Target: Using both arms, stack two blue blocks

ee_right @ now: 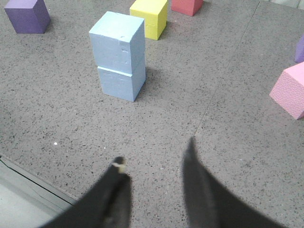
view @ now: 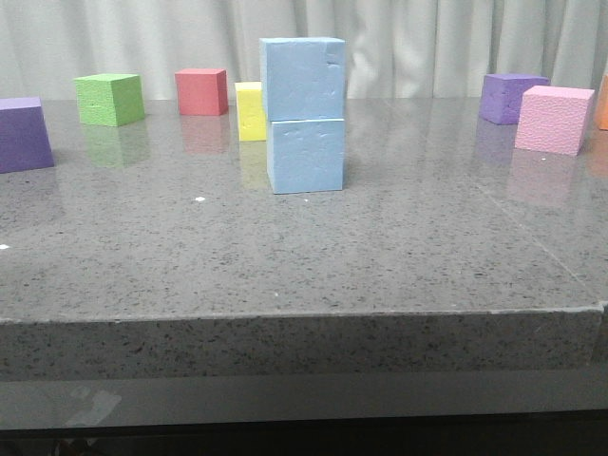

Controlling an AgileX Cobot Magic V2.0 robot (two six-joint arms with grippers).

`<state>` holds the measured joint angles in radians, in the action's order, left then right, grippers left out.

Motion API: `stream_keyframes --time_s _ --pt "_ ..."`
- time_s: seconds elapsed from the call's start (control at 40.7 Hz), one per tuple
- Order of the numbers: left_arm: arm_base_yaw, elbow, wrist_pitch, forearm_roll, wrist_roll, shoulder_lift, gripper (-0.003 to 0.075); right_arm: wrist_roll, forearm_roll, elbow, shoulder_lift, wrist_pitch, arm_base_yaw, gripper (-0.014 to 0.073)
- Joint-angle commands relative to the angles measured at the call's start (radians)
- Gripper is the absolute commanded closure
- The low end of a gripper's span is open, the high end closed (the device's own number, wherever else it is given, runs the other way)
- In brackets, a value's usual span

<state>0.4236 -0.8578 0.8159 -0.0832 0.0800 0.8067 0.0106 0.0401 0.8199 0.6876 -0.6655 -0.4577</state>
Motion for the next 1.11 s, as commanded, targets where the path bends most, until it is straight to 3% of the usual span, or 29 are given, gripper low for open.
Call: stream_keyframes --time_s 0.0,0.147,0.589,0.737,0.958,1.08 --pt "-0.003 -0.025 -0.088 -0.015 -0.009 -0.007 0.072 -0.011 -0.01 0.024 0.0 0.074 0.006 0.0553" --pt "-0.003 -0.025 -0.097 -0.023 -0.009 -0.007 0.0739 -0.011 -0.01 0.024 0.0 0.074 0.006 0.072" --pt "-0.008 0.001 -0.127 -0.023 -0.009 -0.034 0.0739 -0.011 -0.01 0.024 0.0 0.074 0.006 0.0716" --pt "-0.072 0.134 -0.258 -0.023 -0.009 -0.166 0.0739 -0.011 -0.01 0.024 0.0 0.074 0.006 0.0716" --pt "-0.248 0.505 -0.616 -0.009 -0.006 -0.465 0.0739 -0.011 -0.01 0.024 0.0 0.074 0.006 0.0716" --pt "-0.331 0.682 -0.727 -0.009 -0.007 -0.634 0.0739 -0.011 -0.01 0.024 0.0 0.074 0.006 0.0716"
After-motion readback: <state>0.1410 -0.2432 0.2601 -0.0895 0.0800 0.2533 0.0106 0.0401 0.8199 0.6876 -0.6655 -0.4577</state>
